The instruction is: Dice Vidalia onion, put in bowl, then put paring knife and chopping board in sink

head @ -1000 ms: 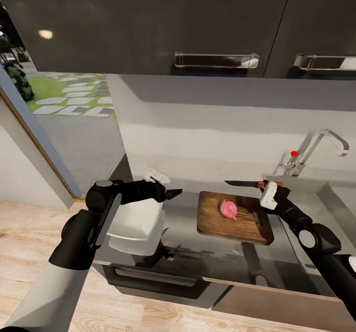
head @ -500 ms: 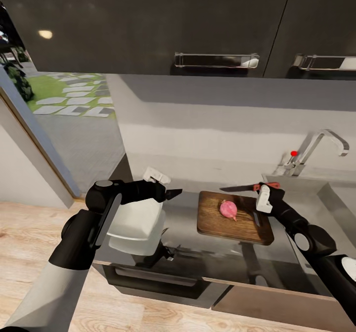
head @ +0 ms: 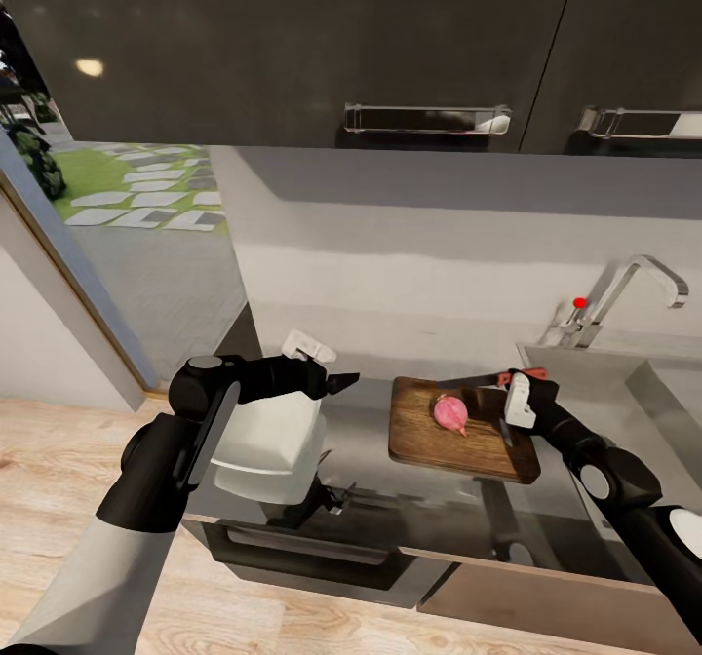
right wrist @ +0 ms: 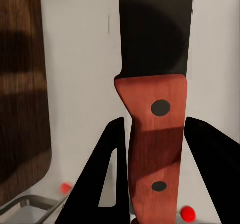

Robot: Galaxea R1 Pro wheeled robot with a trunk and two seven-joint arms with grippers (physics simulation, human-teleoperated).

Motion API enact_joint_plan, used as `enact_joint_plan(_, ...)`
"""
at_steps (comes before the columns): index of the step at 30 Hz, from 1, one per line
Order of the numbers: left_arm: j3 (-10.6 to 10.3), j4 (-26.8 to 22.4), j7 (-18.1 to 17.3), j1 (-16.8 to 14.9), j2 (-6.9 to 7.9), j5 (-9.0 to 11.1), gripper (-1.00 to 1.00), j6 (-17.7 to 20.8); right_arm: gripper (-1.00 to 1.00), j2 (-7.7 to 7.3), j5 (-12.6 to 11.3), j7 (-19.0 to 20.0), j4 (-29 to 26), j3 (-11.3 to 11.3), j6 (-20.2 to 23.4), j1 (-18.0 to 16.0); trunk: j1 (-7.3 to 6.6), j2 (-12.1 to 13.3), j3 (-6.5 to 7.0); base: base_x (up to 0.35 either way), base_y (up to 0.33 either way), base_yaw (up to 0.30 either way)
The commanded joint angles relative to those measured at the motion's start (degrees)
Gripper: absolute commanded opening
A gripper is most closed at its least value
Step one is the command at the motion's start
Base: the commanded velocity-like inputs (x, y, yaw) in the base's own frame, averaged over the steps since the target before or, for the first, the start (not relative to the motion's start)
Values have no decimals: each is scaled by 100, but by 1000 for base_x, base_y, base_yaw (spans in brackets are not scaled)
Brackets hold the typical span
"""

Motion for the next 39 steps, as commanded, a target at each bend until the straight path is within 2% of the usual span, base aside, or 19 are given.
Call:
enact_joint_plan(1, -6, -4, -1, -8, 3, 16, 100, 41, -100, -3, 57, 15, 11, 3, -34, -5, 3, -12, -11, 0, 0, 0)
enact_joint_plan(29, -11, 1, -1, -11, 3, 16, 100, 41, -100, 0, 61, -33, 180, -5, -22, -5, 3, -12, -11, 0, 0, 0)
enact_joint_plan(39, -11, -2, -1, -11, 3, 16, 100, 41, -100, 5, 117, -341, 541, 71, -22, -5, 3, -12, -11, 0, 0, 0)
